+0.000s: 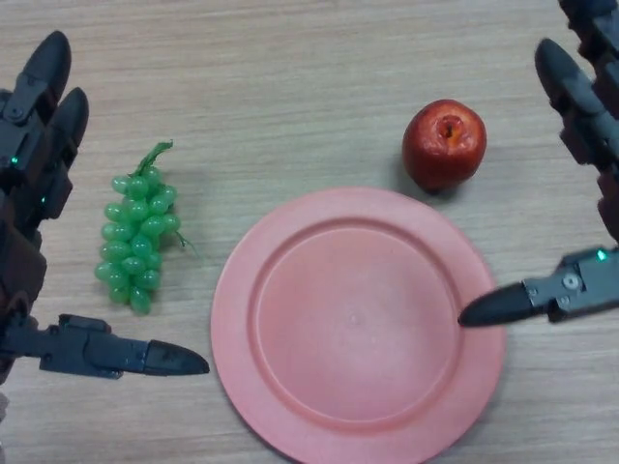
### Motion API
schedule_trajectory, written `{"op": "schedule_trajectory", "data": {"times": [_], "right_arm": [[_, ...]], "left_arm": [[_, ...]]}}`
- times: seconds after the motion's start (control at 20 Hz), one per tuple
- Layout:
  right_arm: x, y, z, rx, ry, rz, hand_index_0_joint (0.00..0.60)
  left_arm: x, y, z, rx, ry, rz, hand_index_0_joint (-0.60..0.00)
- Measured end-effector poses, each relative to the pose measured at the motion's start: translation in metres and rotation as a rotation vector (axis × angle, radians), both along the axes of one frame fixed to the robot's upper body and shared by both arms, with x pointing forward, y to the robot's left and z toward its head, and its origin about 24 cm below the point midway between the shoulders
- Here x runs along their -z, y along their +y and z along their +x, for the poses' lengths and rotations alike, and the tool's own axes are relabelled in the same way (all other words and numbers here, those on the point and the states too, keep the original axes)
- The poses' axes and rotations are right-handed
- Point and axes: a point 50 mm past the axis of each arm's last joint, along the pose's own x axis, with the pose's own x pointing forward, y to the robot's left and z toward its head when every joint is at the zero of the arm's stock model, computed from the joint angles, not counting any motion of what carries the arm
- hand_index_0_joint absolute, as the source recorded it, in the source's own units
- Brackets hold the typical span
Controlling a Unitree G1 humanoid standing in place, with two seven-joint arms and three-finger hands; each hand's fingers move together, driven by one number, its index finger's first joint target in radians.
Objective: Pick up the red apple and place it on the plate
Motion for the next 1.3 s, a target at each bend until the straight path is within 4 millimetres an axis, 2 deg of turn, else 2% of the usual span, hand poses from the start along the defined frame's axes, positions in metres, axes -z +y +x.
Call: {"op": "schedule_trajectory", "data": {"times": [0.15,0.35,0.6,0.8,0.95,1.15,1.25,1.3], "right_arm": [[0.003,-0.001,0.023,0.038,0.046,0.005,0.000],[0.026,-0.002,0.065,0.121,0.167,-0.083,0.000],[0.042,-0.007,0.103,0.159,0.169,-0.113,0.000],[0.063,-0.012,0.125,0.202,0.262,-0.123,0.000],[0.070,-0.013,0.135,0.222,0.300,-0.117,0.000],[0.092,-0.010,0.146,0.249,0.356,-0.110,0.000],[0.098,-0.005,0.148,0.245,0.378,-0.128,0.200],[0.096,-0.003,0.150,0.240,0.374,-0.126,0.351]], "left_arm": [[-0.002,-0.002,0.001,0.011,-0.010,-0.001,0.000],[-0.007,-0.009,-0.001,0.041,-0.038,0.003,0.000],[-0.011,-0.010,-0.002,0.047,-0.050,0.011,0.000],[-0.011,-0.011,-0.006,0.042,-0.048,0.013,0.000],[-0.009,-0.010,-0.007,0.033,-0.040,0.004,0.000],[-0.004,-0.007,-0.011,0.017,-0.015,0.001,0.000],[-0.001,-0.002,-0.013,-0.008,0.004,0.004,0.000],[-0.001,0.000,-0.014,-0.022,0.004,0.006,0.000]]}}
